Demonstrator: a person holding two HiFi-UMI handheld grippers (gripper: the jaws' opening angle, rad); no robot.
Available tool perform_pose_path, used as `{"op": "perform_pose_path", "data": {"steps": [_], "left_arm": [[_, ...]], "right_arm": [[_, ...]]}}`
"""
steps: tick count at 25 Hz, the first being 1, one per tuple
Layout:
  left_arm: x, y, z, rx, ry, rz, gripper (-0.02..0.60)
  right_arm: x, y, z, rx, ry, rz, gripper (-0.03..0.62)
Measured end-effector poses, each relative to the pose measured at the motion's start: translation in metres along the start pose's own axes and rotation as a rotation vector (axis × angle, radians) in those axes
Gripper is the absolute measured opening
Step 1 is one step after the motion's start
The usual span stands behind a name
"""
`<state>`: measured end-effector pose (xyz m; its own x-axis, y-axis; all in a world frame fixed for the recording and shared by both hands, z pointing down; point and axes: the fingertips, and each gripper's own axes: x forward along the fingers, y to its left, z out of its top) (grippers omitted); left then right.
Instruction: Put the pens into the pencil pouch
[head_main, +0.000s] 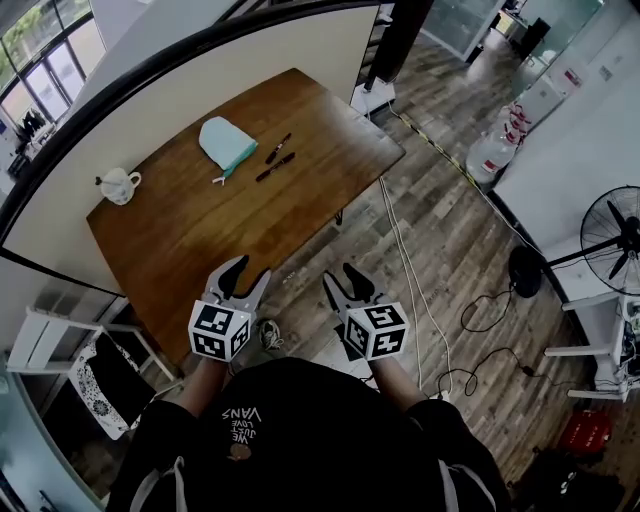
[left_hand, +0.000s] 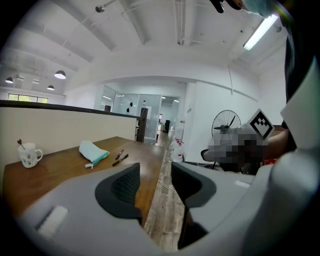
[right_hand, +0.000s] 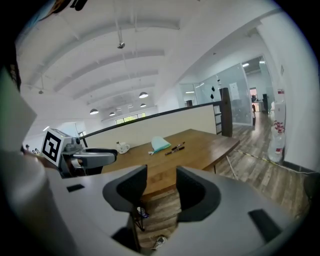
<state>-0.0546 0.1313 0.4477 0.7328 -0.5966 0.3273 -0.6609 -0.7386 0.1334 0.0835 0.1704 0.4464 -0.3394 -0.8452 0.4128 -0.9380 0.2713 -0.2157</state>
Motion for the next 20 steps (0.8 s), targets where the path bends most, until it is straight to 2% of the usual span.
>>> {"op": "perform_pose_path", "data": {"steps": [10,14,20], "left_arm": [[0.022,0.072,0.017,0.005,0.017,-0.029,0.181],[0.026,0.102,0.020,-0.002,0.014,-0.017,0.181],[0.041,0.117,0.010,-0.045,0.041,-0.008,0.181]], "right_arm": [[0.063,-0.001,0.025,0.025,0.003,-0.052,0.149],[0.082,-0.001,0.029,0.024,0.020,-0.071,0.149],[0.106,-0.014,0.036,-0.006,0.043,-0.047,0.149]]}}
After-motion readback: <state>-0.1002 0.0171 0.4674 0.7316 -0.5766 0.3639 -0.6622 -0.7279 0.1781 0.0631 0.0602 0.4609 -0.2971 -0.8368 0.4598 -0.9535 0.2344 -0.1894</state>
